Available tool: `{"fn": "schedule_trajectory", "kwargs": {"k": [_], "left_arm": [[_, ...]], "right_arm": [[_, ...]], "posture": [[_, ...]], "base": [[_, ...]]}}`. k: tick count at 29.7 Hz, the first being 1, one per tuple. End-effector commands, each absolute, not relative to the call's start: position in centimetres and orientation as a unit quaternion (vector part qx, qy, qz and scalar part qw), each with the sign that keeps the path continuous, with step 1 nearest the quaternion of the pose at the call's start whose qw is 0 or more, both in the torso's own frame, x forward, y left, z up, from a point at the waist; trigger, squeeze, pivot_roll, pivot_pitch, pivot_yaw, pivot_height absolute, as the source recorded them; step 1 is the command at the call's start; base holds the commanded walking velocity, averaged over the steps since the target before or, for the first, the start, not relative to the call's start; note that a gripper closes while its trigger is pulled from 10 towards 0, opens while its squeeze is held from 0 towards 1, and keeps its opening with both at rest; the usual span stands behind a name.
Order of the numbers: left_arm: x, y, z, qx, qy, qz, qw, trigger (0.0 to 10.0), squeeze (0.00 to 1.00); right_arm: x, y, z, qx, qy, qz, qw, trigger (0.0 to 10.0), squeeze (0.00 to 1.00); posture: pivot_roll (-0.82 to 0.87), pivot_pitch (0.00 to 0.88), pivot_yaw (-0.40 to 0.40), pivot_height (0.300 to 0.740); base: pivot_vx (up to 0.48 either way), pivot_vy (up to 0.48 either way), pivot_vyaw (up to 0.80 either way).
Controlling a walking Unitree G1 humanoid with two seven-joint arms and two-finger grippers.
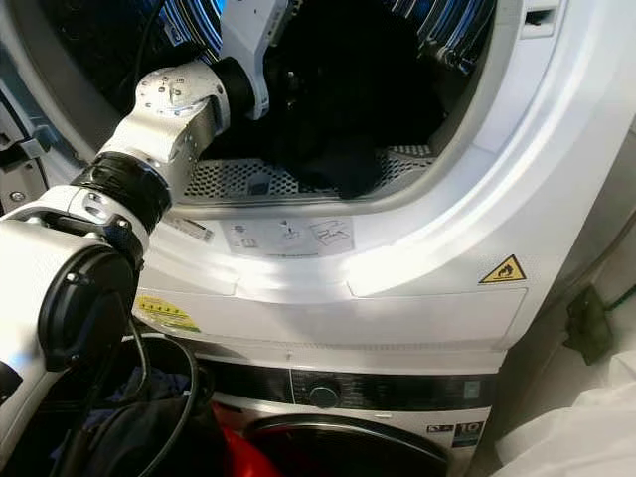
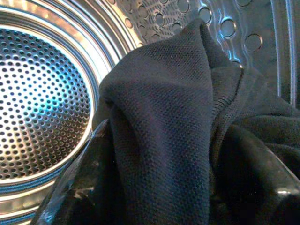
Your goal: Clothes washing
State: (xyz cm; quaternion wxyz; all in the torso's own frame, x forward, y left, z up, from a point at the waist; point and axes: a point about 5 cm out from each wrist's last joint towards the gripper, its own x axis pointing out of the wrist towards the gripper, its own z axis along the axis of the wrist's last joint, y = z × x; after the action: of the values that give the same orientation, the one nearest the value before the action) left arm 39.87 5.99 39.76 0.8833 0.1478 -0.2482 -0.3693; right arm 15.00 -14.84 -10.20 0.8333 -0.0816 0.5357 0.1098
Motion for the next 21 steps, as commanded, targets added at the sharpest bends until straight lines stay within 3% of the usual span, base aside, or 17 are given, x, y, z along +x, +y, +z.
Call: {"fn": "schedule_trajectory", "kwargs": {"k": [1, 9, 11, 16, 17, 21], "left_arm": [[40.1, 6.6, 39.6, 0.135, -0.233, -0.373, 0.888, 10.0, 1.00], [40.0, 6.6, 39.8, 0.135, -0.212, -0.392, 0.885, 10.0, 1.00], [39.9, 6.5, 38.6, 0.179, -0.184, -0.443, 0.859, 10.0, 1.00], [39.5, 6.6, 38.3, 0.203, -0.171, -0.482, 0.835, 10.0, 1.00], [39.3, 7.1, 38.5, 0.225, -0.163, -0.505, 0.817, 10.0, 1.00], [38.6, 8.0, 40.3, 0.244, -0.191, -0.517, 0.798, 10.0, 1.00]], "right_arm": [[15.0, -14.3, -10.2, -0.076, 0.534, 0.112, 0.835, 10.0, 0.00], [15.3, -14.2, -10.1, -0.075, 0.531, 0.109, 0.837, 10.0, 0.00], [15.3, -14.0, -10.1, -0.070, 0.531, 0.108, 0.838, 10.0, 0.00], [15.2, -14.0, -10.1, -0.066, 0.532, 0.103, 0.838, 10.0, 0.00], [15.0, -14.0, -10.2, -0.065, 0.533, 0.104, 0.837, 10.0, 0.00], [15.0, -13.9, -10.2, -0.064, 0.533, 0.105, 0.837, 10.0, 0.00]], "posture": [[-0.02, 0.000, 0.180, 0.740], [-0.02, 0.000, 0.186, 0.740], [-0.02, 0.000, 0.189, 0.740], [-0.02, 0.000, 0.192, 0.740], [-0.02, 0.000, 0.195, 0.740], [-0.01, 0.000, 0.196, 0.740]], "base": [[0.000, 0.000, 0.00], [0.000, 0.000, 0.00], [0.000, 0.000, 0.00], [0.000, 0.000, 0.00], [0.000, 0.000, 0.00], [0.000, 0.000, 0.00]]}}
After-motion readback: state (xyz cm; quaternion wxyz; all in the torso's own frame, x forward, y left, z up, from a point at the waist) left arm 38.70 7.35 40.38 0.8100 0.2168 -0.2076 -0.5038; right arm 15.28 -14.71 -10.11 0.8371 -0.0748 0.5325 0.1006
